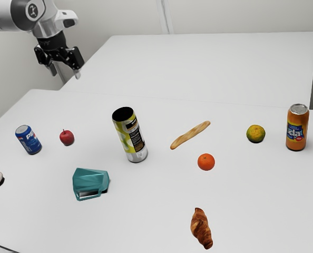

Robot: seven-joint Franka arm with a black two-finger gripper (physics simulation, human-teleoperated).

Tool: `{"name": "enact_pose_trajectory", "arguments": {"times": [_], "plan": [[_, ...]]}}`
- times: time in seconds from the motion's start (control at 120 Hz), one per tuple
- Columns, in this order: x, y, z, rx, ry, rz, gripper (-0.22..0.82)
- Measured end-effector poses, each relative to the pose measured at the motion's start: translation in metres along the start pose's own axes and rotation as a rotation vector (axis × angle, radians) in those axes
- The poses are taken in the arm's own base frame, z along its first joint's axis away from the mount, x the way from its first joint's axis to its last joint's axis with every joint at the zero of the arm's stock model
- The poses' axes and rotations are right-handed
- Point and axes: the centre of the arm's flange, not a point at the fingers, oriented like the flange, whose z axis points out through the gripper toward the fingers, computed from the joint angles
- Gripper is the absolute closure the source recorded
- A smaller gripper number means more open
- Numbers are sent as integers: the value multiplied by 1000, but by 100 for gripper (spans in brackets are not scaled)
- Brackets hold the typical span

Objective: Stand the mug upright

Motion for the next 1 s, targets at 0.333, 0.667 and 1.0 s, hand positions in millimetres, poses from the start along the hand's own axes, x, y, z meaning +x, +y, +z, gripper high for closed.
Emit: {"name": "enact_pose_trajectory", "arguments": {"times": [0.333,0.667,1.0], "plan": [[-49,-104,130,-403,-182,-274,0],[-105,-166,315,-906,-77,-520,0],[-159,-144,376,-1045,54,-503,0]]}}
